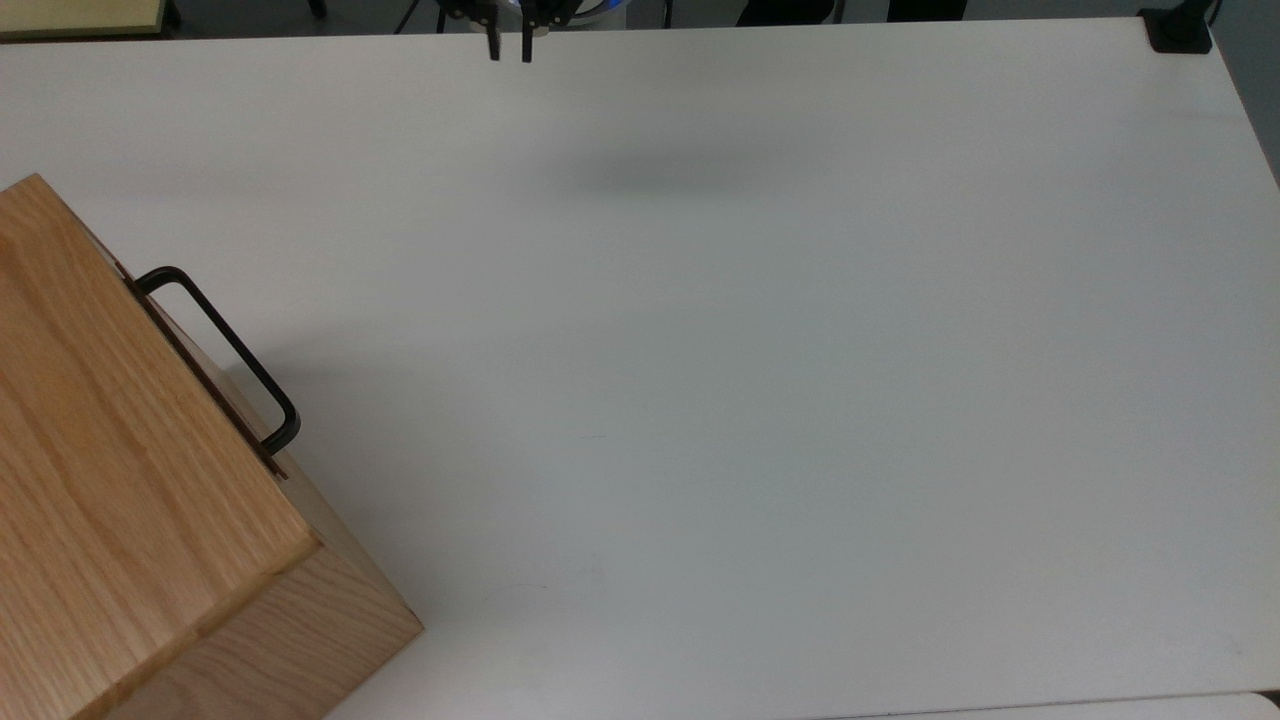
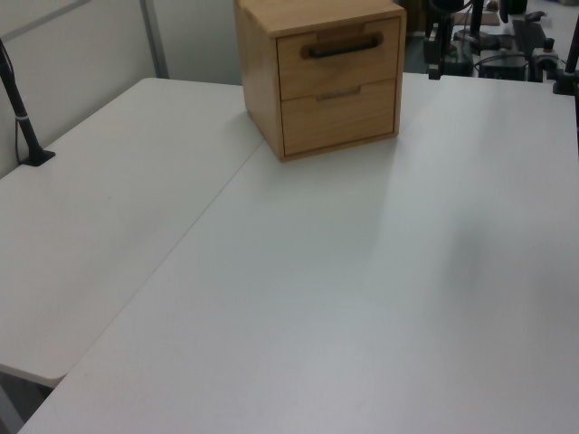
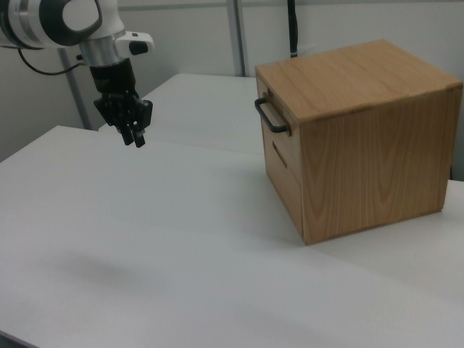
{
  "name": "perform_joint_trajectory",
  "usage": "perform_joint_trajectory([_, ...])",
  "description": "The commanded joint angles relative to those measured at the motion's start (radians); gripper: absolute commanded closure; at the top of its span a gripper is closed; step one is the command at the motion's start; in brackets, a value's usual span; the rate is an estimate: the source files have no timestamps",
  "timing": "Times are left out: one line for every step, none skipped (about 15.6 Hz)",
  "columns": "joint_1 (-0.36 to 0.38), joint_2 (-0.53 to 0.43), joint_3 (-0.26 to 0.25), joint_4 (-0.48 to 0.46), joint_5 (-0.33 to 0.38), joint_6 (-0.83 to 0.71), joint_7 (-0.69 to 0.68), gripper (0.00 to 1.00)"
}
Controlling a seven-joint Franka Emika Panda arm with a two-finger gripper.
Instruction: Close the drawer by sliding it
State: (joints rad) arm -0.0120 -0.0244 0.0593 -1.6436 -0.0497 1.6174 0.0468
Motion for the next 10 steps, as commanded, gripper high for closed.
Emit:
perform_joint_trajectory([0.109,-0.023,-0.108,-0.03,0.019,-0.001,-0.015,0.1])
perform_joint_trajectory([0.11,-0.023,-0.108,-0.03,0.018,0.001,-0.015,0.0])
perform_joint_trajectory([0.11,-0.022,-0.11,-0.03,0.017,0.004,-0.015,0.0])
perform_joint_trajectory([0.109,-0.022,-0.11,-0.028,0.017,0.007,-0.015,0.0])
perform_joint_trajectory([0.107,-0.019,-0.11,-0.027,0.013,0.006,-0.013,0.0])
perform_joint_trajectory([0.106,-0.017,-0.11,-0.027,0.01,0.004,-0.013,0.0])
perform_joint_trajectory([0.103,-0.017,-0.11,-0.024,0.01,0.003,-0.013,0.0])
perform_joint_trajectory([0.1,-0.018,-0.11,-0.022,0.01,0.001,-0.013,0.0])
perform_joint_trajectory([0.098,-0.019,-0.11,-0.022,0.01,-0.001,-0.013,0.0])
perform_joint_trajectory([0.098,-0.019,-0.11,-0.021,0.01,-0.002,-0.013,0.0])
